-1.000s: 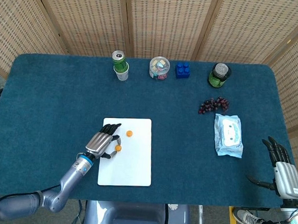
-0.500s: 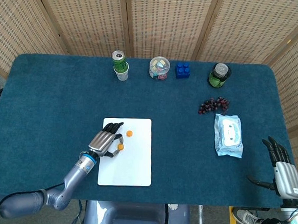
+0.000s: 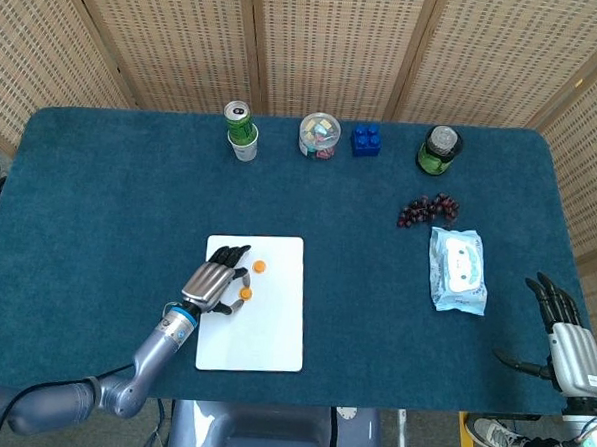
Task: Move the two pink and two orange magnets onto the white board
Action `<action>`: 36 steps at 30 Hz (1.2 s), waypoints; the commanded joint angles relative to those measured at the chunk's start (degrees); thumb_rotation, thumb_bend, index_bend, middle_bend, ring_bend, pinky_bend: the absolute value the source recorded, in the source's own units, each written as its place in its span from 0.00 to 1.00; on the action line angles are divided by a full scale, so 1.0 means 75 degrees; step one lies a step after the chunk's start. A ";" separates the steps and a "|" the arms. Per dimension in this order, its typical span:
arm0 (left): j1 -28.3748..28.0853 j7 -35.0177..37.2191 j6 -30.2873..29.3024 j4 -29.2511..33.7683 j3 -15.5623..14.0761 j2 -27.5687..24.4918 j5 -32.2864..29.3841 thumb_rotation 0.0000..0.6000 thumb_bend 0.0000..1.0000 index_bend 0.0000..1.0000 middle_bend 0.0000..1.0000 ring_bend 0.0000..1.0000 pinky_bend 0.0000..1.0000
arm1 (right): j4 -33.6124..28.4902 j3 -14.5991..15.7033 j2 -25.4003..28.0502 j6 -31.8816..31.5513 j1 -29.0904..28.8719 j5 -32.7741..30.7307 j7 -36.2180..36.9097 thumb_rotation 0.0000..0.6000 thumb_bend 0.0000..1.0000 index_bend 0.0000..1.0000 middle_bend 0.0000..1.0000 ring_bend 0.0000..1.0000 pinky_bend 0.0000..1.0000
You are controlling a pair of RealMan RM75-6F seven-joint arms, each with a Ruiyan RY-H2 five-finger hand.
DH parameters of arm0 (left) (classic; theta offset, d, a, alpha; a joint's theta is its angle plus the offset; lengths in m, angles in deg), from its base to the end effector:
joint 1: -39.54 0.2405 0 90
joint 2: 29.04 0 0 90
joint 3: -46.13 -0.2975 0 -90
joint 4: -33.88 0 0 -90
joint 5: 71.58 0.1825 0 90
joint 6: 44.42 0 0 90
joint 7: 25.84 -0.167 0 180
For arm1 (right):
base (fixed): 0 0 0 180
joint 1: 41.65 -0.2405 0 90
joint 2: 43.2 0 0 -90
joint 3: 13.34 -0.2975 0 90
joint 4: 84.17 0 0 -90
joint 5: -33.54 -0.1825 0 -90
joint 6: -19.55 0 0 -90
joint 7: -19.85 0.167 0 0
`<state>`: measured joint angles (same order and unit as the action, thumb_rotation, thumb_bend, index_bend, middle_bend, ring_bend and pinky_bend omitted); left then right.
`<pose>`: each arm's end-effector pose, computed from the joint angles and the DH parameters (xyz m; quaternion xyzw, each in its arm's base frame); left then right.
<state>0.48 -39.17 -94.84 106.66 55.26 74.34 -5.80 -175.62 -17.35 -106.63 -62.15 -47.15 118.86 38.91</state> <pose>-0.1855 0.3530 -0.0917 -0.7327 -0.4615 -0.3527 0.3547 -0.3418 -0.2125 0.2030 0.5312 -0.4848 0.4645 0.5168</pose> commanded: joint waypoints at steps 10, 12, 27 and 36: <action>0.0029 0.0418 -0.0037 0.0211 -0.0048 -0.0211 0.0252 1.00 0.31 0.01 0.00 0.00 0.00 | -0.0001 -0.0002 -0.0003 -0.0006 0.0001 -0.0003 0.0005 1.00 0.05 0.00 0.00 0.00 0.00; 0.0059 0.0528 -0.0136 0.0307 -0.0027 -0.0281 0.0339 1.00 0.31 0.00 0.00 0.00 0.00 | 0.0001 -0.0001 -0.0002 -0.0005 0.0002 -0.0003 0.0008 1.00 0.05 0.00 0.00 0.00 0.00; 0.1026 0.1937 -0.2064 0.2494 0.0051 -0.2813 0.1778 1.00 0.13 0.00 0.00 0.00 0.00 | -0.0015 0.0002 -0.0007 -0.0019 0.0006 0.0001 -0.0054 1.00 0.05 0.00 0.00 0.00 0.00; 0.2531 0.2079 -0.3853 0.2078 -0.0448 -0.3895 0.1912 1.00 0.00 0.00 0.00 0.00 0.00 | -0.0052 -0.0012 -0.0031 -0.0074 0.0024 -0.0014 -0.0201 1.00 0.05 0.00 0.00 0.00 0.00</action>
<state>16.11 -23.91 -120.15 124.06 53.44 46.56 8.14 -175.99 -17.43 -106.83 -62.67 -46.98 118.77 37.47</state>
